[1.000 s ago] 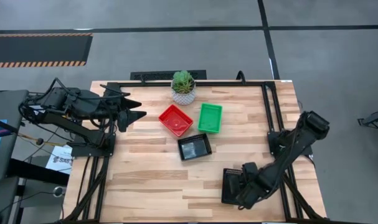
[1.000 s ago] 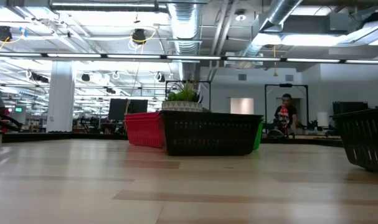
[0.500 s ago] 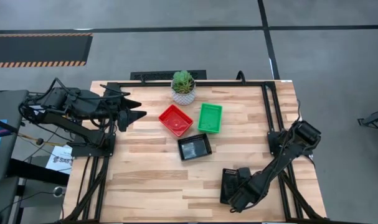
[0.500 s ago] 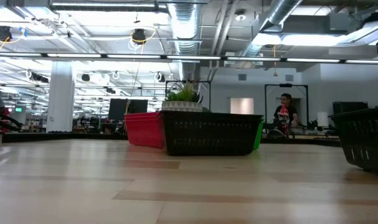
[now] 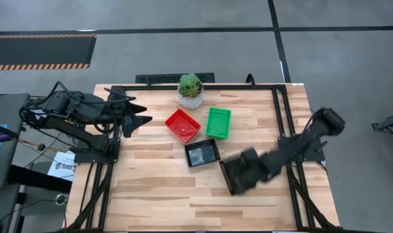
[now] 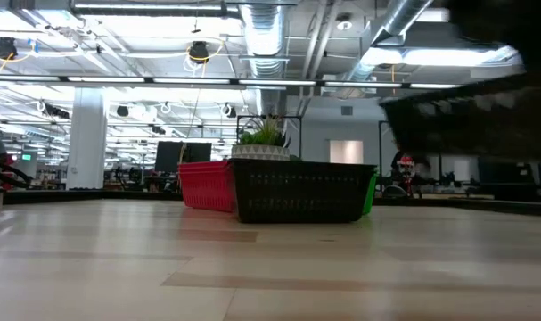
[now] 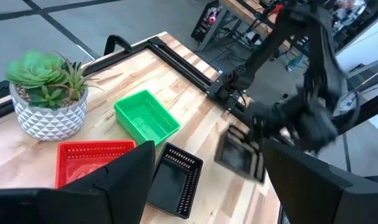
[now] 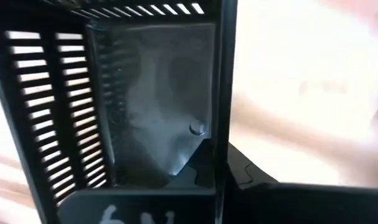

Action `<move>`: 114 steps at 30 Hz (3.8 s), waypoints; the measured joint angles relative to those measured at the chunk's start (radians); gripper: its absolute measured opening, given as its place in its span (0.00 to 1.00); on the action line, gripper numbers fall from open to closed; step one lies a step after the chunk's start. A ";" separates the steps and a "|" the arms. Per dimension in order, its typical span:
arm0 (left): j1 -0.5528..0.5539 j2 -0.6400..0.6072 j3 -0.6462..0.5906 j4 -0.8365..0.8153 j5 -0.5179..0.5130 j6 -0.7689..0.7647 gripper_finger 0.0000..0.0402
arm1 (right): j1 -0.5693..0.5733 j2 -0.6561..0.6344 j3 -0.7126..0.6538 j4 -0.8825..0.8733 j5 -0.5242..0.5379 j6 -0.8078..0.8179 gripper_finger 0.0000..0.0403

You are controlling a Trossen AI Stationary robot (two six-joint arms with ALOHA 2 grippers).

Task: Stack baskets by color
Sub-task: Stack the bottom black bin on the top black bin, then return to Home Position

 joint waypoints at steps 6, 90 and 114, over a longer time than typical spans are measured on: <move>0.000 0.000 0.000 -0.036 0.000 0.003 0.71 | -0.309 -0.163 0.000 0.050 0.120 -0.669 0.01; 0.000 0.000 0.000 -0.066 -0.024 -0.002 0.71 | -0.552 0.342 0.445 0.204 -0.215 -2.172 0.43; 0.000 0.000 0.000 -0.102 -0.034 -0.002 0.71 | -0.585 0.344 0.282 0.489 -0.215 -2.125 0.31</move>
